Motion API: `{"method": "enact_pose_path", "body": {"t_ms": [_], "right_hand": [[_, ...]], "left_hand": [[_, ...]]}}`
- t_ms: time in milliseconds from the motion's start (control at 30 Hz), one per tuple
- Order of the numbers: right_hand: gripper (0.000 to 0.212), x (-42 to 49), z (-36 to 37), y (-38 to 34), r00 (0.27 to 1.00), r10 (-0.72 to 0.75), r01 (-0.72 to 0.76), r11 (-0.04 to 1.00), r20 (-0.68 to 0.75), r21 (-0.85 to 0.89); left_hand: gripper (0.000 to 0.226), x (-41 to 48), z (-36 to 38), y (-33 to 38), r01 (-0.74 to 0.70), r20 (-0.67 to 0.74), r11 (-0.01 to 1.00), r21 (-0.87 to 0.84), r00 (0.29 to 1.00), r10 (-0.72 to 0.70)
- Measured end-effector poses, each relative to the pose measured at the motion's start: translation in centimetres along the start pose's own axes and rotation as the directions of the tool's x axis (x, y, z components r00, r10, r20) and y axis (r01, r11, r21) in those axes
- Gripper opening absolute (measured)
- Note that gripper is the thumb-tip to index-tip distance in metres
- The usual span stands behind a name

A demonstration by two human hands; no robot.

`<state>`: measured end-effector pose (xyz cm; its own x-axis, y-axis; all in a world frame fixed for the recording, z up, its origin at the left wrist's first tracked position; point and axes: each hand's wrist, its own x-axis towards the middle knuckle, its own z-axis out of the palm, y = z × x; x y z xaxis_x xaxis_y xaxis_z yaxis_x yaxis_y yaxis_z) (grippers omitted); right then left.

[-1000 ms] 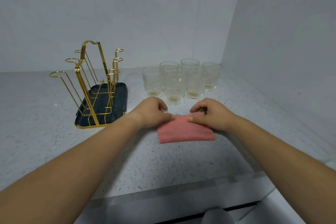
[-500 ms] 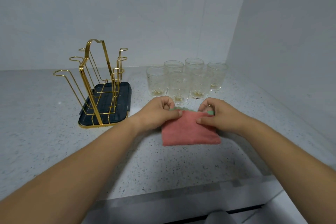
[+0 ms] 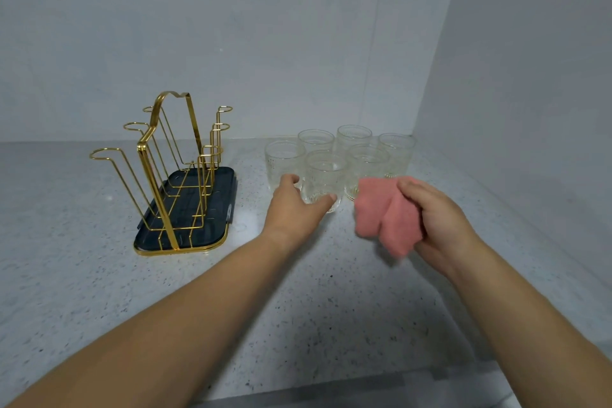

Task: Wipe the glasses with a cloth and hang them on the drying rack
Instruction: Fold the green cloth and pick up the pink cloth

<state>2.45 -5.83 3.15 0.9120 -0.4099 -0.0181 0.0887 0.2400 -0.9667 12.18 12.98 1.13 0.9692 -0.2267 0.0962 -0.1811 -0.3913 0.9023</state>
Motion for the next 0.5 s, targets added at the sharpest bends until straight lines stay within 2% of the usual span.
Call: {"method": "enact_pose_path", "body": {"t_ms": [167, 500], "right_hand": [[0.023, 1.1, 1.1, 1.4, 0.996, -0.034, 0.021, 0.989, -0.087, -0.144], [0.025, 3.2, 4.3, 2.6, 0.997, -0.012, -0.004, 0.975, -0.070, -0.221]], "left_hand": [[0.099, 1.0, 1.6, 0.3, 0.027, -0.004, 0.997, 0.076, 1.000, -0.027], [0.096, 2.7, 2.4, -0.5, -0.009, -0.044, 0.989, 0.146, 0.999, 0.016]]}}
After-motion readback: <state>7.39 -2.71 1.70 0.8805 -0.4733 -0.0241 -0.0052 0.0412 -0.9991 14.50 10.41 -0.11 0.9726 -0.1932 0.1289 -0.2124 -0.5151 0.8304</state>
